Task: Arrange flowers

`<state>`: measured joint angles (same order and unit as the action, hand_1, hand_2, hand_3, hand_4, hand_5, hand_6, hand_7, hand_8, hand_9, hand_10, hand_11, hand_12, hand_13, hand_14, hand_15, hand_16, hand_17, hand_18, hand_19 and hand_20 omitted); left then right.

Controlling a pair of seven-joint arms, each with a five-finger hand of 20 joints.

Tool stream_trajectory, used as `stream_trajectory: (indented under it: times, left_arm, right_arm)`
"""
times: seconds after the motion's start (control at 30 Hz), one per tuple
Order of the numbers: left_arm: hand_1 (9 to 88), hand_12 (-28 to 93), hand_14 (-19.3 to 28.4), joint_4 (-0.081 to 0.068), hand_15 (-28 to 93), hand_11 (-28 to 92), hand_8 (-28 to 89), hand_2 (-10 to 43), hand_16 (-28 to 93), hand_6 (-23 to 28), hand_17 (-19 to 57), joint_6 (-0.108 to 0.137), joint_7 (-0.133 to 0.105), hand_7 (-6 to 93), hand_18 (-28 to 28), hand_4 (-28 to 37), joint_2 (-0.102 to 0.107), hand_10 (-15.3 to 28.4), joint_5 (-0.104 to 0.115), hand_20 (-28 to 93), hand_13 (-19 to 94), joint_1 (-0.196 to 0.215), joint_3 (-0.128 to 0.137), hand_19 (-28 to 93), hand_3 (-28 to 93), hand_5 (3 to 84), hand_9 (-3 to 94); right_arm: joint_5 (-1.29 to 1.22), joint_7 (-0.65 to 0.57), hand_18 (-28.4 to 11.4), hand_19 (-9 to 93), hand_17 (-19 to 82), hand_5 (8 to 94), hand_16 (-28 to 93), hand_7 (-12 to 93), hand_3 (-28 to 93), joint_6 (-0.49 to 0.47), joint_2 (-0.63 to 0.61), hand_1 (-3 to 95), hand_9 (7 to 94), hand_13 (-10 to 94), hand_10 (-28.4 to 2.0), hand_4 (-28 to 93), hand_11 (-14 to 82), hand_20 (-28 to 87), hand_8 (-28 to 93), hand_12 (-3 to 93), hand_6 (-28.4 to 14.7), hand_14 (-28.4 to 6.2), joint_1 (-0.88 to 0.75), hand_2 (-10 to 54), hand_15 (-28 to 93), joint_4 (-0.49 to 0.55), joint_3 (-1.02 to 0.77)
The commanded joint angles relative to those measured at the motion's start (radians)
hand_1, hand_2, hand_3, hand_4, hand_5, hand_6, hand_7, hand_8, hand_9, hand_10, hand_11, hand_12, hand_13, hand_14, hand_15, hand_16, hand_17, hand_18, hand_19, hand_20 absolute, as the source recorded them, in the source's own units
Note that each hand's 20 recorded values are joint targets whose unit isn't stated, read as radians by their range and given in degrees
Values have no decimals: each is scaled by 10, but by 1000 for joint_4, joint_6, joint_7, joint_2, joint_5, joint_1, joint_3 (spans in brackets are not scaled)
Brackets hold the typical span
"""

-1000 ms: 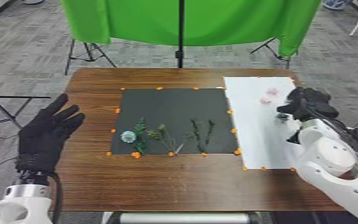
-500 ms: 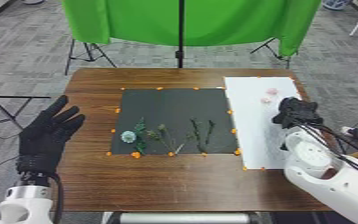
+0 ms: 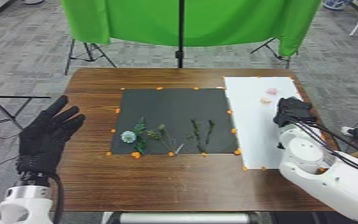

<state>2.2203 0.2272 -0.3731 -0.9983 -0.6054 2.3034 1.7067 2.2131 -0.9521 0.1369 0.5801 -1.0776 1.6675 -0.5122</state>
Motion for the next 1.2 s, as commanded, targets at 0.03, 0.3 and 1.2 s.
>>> stream_trajectory:
  times: [0.03,0.3,1.2]
  left_arm:
    - [239,103,284,10,521,235,-89,84,-92,99,-83,15,0,98,284,-261,6,212,6,75,258,34,13,599,774,406,369]
    - [240,103,284,28,522,235,-89,84,-93,100,-83,10,10,96,284,-257,-1,212,-10,76,258,54,30,599,773,406,369]
    - [240,103,284,-50,522,235,-89,82,-93,99,-81,-42,75,97,284,-255,54,211,-47,80,259,-255,-70,600,775,407,369]
  right_arm:
    - [94,33,-193,832,337,877,285,164,664,93,-17,605,937,823,-55,-283,132,366,8,298,35,-19,-87,-95,571,91,-70]
    - [108,163,-190,838,332,881,288,163,675,213,179,603,937,823,-60,-283,146,365,9,291,33,-21,166,-95,572,155,99]
    - [35,374,-188,836,290,840,244,165,684,134,759,565,932,775,-57,-283,126,392,-12,323,49,-32,474,-95,640,-340,468]
